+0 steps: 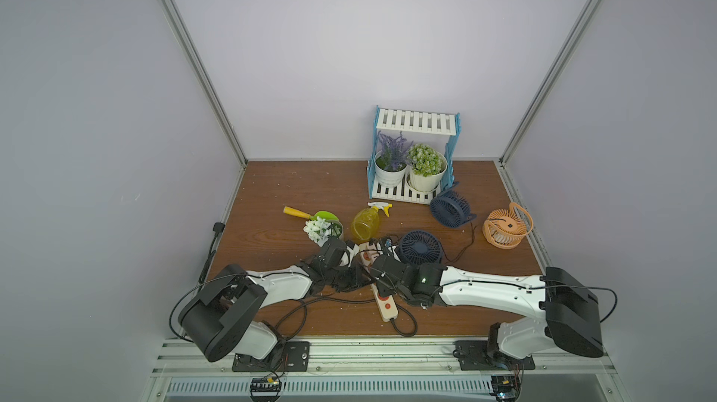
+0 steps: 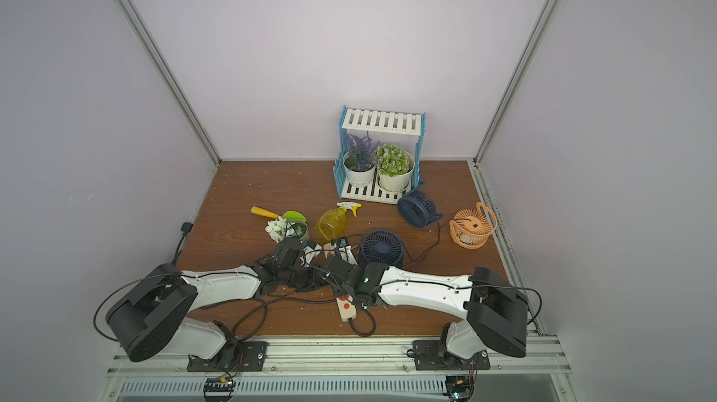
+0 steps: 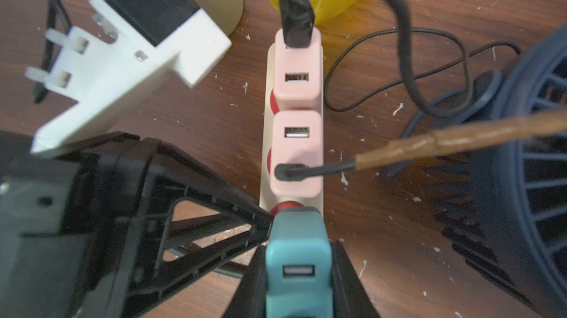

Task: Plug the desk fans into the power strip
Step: Insert the plug into the socket.

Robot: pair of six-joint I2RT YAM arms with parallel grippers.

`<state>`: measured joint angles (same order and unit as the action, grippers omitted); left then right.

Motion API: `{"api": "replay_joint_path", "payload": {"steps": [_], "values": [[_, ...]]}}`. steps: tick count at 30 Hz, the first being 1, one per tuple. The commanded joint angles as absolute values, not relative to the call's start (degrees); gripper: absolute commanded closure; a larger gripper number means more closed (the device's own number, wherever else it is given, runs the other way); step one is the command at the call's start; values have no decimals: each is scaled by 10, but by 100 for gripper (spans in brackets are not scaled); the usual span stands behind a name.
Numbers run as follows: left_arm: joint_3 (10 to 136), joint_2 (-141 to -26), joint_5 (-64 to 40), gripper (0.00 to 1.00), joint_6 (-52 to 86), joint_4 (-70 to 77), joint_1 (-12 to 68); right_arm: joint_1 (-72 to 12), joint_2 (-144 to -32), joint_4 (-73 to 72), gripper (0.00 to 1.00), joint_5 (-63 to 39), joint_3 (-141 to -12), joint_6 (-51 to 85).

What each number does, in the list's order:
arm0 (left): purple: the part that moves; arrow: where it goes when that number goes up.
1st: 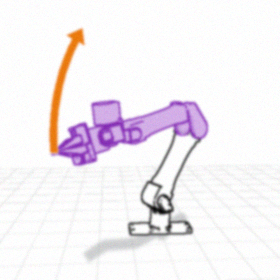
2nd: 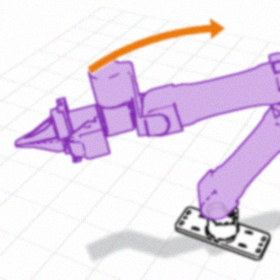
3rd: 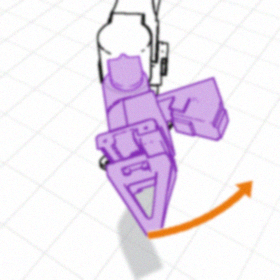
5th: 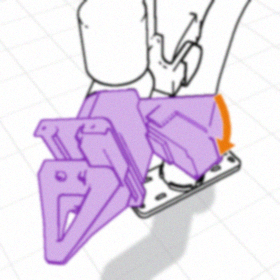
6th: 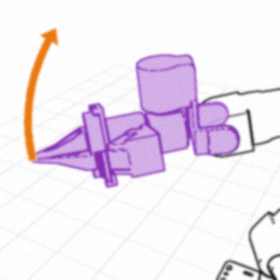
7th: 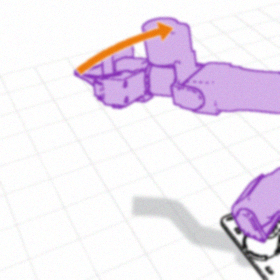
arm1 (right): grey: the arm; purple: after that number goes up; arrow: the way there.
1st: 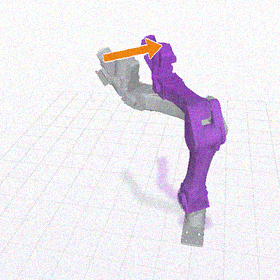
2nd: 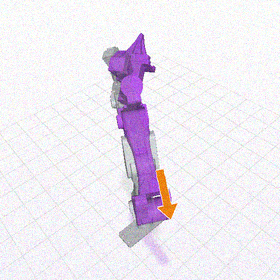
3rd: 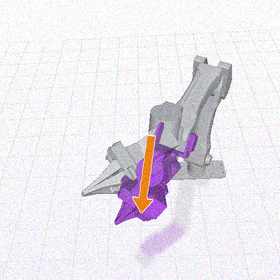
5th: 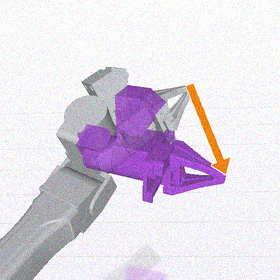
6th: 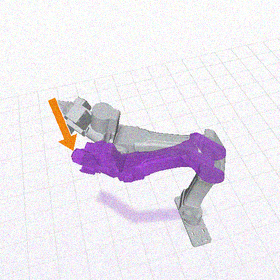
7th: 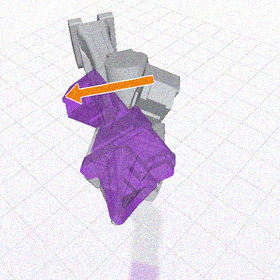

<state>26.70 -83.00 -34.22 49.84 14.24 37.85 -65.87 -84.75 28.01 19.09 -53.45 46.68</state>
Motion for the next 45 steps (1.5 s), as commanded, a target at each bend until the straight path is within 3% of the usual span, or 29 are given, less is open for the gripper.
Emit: {"api": "replay_joint_path", "payload": {"steps": [1, 27, 33, 45], "values": [[274, -837, -331, 72, 487, 126, 384, -655, -887, 315, 100, 160, -540, 453], [286, -862, -316, 81, 467, 109, 384, -649, -971, 323, 100, 106, -465, 457], [286, -865, -316, 82, 467, 109, 384, -687, -992, 358, 100, 98, -448, 483], [286, -861, -309, 82, 463, 98, 384, -663, -1021, 236, 100, 6, -328, 508]]}}
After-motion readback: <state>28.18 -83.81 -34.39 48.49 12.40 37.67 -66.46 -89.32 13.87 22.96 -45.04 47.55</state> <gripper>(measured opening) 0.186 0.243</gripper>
